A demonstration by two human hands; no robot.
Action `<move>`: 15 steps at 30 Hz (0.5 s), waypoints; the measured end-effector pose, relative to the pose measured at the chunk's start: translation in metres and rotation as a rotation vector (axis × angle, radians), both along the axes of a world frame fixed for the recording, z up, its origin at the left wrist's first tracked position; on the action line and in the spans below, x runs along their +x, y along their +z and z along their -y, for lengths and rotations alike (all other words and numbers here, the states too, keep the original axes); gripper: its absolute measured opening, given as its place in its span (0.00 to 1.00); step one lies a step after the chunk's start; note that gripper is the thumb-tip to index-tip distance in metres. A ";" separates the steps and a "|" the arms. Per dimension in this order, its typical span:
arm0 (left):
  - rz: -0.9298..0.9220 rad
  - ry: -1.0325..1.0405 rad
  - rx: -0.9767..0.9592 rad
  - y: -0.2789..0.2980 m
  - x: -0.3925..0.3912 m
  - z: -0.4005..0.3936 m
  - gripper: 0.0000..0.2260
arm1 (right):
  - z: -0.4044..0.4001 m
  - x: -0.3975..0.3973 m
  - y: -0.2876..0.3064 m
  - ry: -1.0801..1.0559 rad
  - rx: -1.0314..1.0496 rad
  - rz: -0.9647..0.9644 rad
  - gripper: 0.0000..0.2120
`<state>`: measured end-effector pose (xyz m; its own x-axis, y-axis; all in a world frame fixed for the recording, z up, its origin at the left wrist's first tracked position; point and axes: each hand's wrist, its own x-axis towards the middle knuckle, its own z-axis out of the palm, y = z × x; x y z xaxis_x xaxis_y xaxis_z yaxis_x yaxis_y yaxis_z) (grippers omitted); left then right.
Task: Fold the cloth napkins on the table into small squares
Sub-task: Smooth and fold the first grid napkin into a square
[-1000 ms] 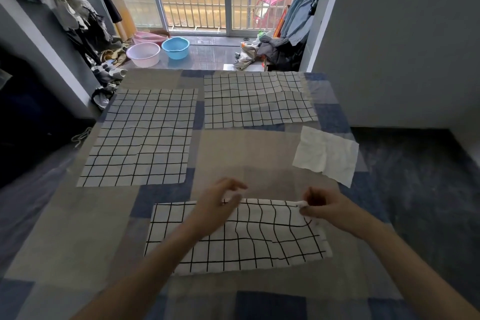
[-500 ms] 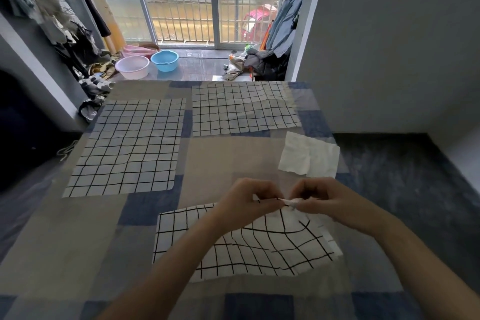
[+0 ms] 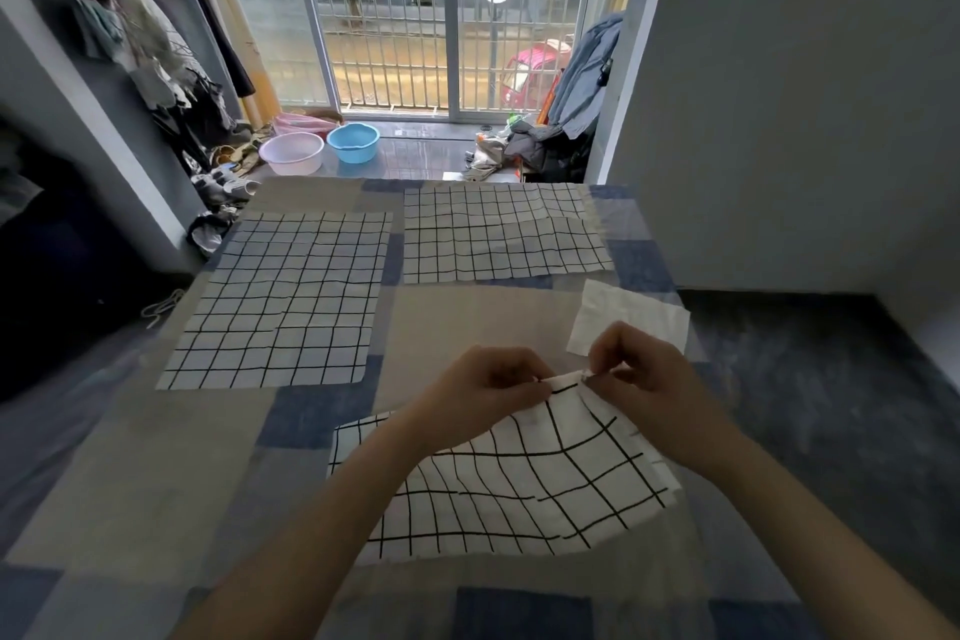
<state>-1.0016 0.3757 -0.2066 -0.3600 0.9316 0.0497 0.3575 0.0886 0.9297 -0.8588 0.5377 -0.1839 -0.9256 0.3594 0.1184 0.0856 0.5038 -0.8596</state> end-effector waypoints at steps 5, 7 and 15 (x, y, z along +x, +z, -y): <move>0.003 -0.016 -0.023 0.003 -0.001 0.000 0.06 | 0.002 -0.001 -0.005 -0.001 0.036 -0.063 0.10; -0.016 -0.027 -0.037 0.004 0.000 0.000 0.07 | 0.000 -0.001 -0.002 0.038 0.102 -0.054 0.09; 0.010 -0.036 -0.030 0.004 0.001 -0.008 0.05 | -0.001 0.005 0.000 -0.031 -0.169 -0.092 0.08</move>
<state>-1.0002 0.3837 -0.2030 -0.3270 0.9449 0.0178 0.3514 0.1041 0.9304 -0.8537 0.5391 -0.1840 -0.9017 0.4099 0.1376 0.0163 0.3502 -0.9365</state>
